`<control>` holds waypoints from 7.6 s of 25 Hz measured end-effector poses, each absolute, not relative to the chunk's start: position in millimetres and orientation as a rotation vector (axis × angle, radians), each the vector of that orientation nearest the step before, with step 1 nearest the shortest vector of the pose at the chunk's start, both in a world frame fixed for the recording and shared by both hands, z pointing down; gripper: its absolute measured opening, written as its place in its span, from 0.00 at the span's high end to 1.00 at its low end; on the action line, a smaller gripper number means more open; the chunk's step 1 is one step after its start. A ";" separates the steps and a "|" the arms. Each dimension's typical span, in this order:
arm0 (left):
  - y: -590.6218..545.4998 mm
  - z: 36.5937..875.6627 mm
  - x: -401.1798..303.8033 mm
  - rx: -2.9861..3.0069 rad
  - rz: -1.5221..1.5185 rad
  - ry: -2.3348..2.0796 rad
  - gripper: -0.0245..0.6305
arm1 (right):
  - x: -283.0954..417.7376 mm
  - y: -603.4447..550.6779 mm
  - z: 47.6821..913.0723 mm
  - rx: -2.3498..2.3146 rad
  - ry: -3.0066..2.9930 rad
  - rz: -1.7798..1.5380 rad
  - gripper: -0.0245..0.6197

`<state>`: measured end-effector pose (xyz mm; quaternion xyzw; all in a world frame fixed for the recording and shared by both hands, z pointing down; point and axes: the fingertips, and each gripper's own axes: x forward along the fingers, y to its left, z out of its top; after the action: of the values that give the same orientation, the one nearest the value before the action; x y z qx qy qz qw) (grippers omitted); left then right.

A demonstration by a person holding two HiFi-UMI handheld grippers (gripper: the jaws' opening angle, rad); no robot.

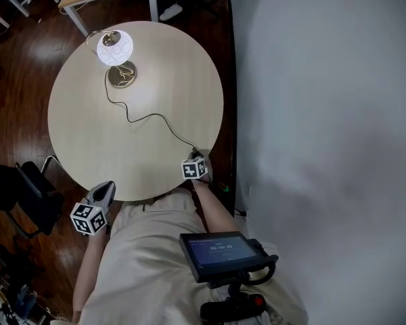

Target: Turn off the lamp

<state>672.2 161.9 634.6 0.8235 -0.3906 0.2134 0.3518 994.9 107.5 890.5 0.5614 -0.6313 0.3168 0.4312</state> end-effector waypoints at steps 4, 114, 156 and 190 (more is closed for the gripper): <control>161.3 635.8 669.1 2.126 0.549 -1.022 0.96 | 996.7 105.4 890.5 1.407 -1.574 0.789 0.81; 514.8 638.3 605.9 2.271 0.406 -0.904 0.96 | 858.0 474.3 633.2 1.732 -2.206 0.673 0.85; 540.7 619.9 603.2 2.244 0.386 -0.971 0.96 | 836.1 430.0 595.8 1.689 -2.198 0.725 0.88; 567.1 626.7 706.2 2.328 0.579 -0.641 0.96 | 944.8 536.3 626.2 1.835 -1.973 0.675 0.91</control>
<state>706.2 567.1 626.7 0.8872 -0.2441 0.2205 0.3234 944.8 536.3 626.2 0.6496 -0.6986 0.2392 0.1809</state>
